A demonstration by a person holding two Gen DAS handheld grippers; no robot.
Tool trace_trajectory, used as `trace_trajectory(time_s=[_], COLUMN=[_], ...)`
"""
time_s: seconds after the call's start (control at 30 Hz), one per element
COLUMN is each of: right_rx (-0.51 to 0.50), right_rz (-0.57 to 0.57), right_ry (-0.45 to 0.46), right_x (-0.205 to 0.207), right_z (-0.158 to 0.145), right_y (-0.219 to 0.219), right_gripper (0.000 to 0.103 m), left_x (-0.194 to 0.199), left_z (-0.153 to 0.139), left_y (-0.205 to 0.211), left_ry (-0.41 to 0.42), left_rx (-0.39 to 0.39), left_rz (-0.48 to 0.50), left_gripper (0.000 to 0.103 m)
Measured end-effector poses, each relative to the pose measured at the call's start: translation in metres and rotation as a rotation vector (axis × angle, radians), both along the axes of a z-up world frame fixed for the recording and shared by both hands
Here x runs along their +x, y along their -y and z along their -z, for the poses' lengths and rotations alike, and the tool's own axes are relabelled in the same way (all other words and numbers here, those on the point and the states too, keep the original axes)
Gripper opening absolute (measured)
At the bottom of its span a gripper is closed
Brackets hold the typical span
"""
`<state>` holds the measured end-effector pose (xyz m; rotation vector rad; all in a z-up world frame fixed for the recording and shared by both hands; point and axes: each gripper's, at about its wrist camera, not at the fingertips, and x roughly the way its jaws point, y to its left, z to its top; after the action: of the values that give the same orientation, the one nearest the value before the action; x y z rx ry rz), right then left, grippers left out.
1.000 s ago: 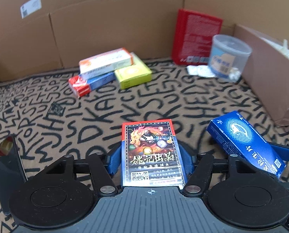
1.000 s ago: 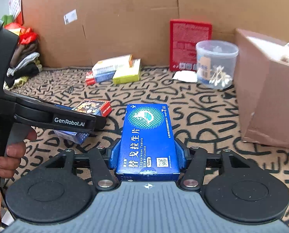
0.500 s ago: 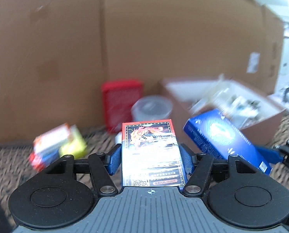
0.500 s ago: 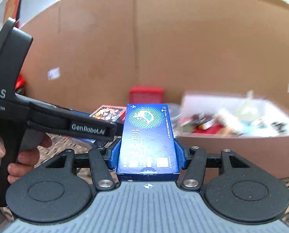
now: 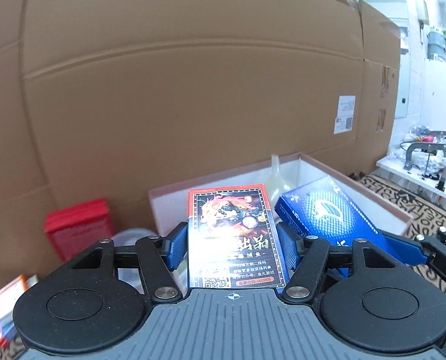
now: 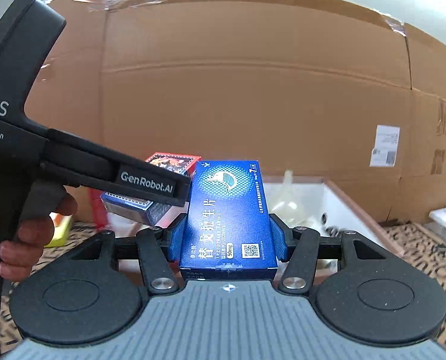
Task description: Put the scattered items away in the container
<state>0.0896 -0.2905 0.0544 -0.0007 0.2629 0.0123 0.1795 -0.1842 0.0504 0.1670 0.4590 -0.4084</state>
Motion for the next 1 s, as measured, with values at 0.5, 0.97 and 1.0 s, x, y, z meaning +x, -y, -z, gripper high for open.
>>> trace_trajectory(time_s=[0.5, 0.97, 1.0], right_rx=[0.155, 0.11, 0.101], right_rz=[0.175, 0.175, 0.176], right_ry=[-0.05, -0.023, -0.027], right_x=[0.05, -0.01, -0.016], right_z=[0.04, 0.026, 0.023], right_y=[0.055, 0.029, 0.026], right_gripper=[0.091, 0.102, 0.102], left_x=[0.053, -0.019, -0.024], left_z=[0.053, 0.057, 0.059], left_y=[-0.004, -0.04, -0.042], left_ry=[-0.073, -0.075, -0.079], left_rx=[-0.018, -0.001, 0.003], left_rz=[-0.113, -0.255, -0.263], left_gripper=[0.103, 0.103, 0.103])
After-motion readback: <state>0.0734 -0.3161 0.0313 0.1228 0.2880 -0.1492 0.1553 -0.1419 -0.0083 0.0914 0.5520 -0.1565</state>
